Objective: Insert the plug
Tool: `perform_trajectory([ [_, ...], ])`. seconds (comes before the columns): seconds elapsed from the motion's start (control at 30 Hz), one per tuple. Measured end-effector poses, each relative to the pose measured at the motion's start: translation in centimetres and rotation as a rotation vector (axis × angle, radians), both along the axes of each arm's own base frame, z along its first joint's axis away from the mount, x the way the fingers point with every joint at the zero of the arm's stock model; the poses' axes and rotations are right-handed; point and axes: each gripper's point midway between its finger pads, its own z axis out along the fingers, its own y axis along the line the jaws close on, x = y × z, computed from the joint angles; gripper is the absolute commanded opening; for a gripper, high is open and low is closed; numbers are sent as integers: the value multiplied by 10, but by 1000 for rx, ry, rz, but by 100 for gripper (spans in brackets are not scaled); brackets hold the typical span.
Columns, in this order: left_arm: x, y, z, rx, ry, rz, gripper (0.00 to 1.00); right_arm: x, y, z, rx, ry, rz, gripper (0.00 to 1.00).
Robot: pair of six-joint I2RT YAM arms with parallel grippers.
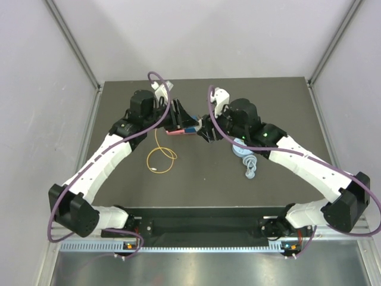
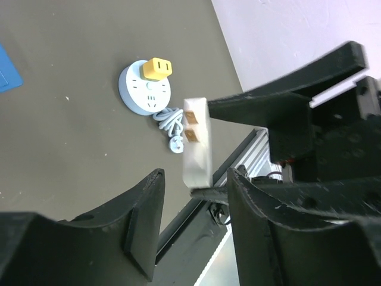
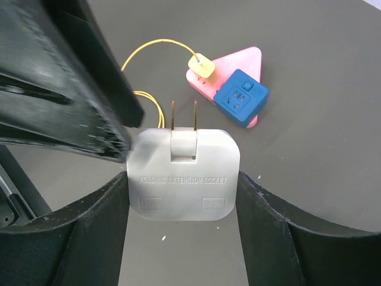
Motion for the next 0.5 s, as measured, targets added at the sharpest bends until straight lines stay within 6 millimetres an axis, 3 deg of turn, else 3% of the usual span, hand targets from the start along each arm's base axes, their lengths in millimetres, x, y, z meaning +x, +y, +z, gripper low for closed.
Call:
perform_trajectory([
  [0.1,4,-2,-7,6,13,-3,44,-1,3,1,5,-3,8,15],
  [0.17,6,-5,-12,8,23,-11,33,-2,4,1,8,0,9,14],
  [0.23,7,-7,-13,1,23,-28,32,-2,5,-1,5,7,7,15],
  [0.33,6,-10,-15,-6,24,-44,4,-1,7,-4,3,15,4,18],
  [0.37,5,-11,-15,-13,30,-52,0,-1,6,-5,0,15,1,21],
  [0.47,8,-14,-20,-30,47,-63,0,1,5,-10,-15,24,-13,47],
  [0.5,8,-14,-22,-37,56,-68,0,2,4,-12,-21,28,-18,63],
])
